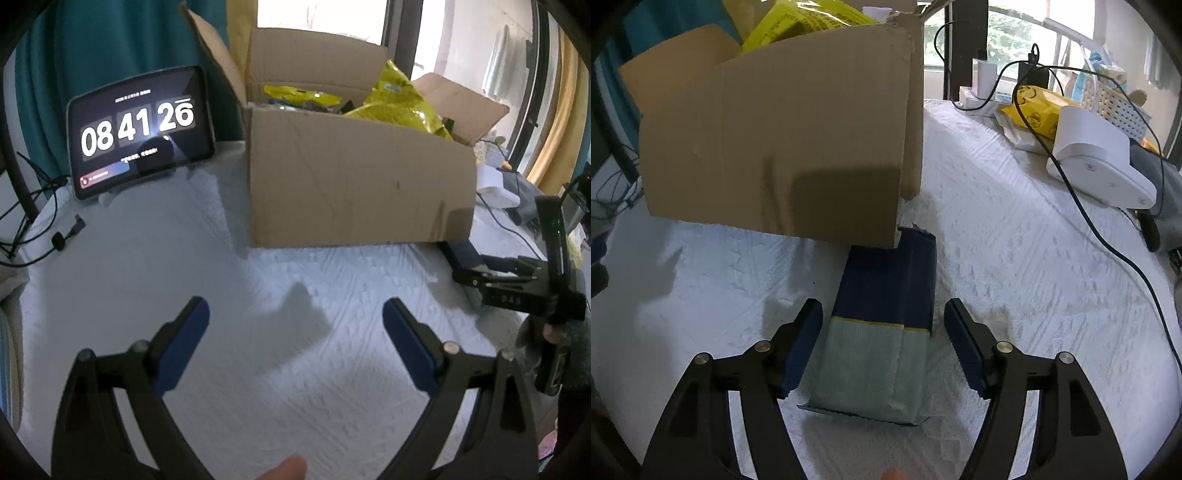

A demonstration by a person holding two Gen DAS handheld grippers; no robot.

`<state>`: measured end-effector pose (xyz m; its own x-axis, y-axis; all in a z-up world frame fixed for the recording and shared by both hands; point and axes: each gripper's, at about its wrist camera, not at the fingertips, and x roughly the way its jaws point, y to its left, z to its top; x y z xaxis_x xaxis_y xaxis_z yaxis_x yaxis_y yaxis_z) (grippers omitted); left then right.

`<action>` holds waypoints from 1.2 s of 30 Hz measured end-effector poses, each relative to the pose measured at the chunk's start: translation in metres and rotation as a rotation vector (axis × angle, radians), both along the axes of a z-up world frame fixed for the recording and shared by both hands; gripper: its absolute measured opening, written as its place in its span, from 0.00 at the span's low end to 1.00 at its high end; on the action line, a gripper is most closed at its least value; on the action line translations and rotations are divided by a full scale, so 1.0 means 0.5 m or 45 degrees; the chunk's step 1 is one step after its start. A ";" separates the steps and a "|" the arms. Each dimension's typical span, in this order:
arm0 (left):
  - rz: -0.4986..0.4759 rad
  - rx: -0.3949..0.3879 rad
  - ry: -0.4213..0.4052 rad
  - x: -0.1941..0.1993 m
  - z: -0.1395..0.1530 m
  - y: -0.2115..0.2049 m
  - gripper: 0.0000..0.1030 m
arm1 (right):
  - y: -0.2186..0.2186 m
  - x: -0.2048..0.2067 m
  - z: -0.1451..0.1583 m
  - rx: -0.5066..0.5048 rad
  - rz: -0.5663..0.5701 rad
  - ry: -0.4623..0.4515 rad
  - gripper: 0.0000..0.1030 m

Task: Organize snacks
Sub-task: 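Lower the right gripper onto the dark blue pack and close it, then lift the dark blue pack with the right gripper and carry it over the box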

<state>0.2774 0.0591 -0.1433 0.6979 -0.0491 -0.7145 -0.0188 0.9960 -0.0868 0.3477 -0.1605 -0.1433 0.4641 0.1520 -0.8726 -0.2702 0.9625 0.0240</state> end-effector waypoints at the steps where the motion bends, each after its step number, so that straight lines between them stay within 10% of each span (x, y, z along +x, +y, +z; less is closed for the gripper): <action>1: -0.001 -0.002 0.004 0.001 -0.003 -0.001 0.93 | 0.003 -0.002 0.001 -0.003 -0.003 -0.001 0.70; 12: -0.026 -0.003 0.035 0.006 -0.016 -0.031 0.93 | 0.002 -0.021 0.001 -0.065 -0.017 -0.066 0.53; 36: -0.080 -0.032 0.039 -0.038 -0.008 -0.081 0.93 | -0.103 -0.162 0.071 0.022 -0.063 -0.079 0.53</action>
<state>0.2583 0.0186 -0.1472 0.6707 -0.1104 -0.7335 0.0404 0.9928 -0.1125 0.2669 -0.2121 -0.1079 0.5243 0.1420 -0.8396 -0.2236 0.9744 0.0252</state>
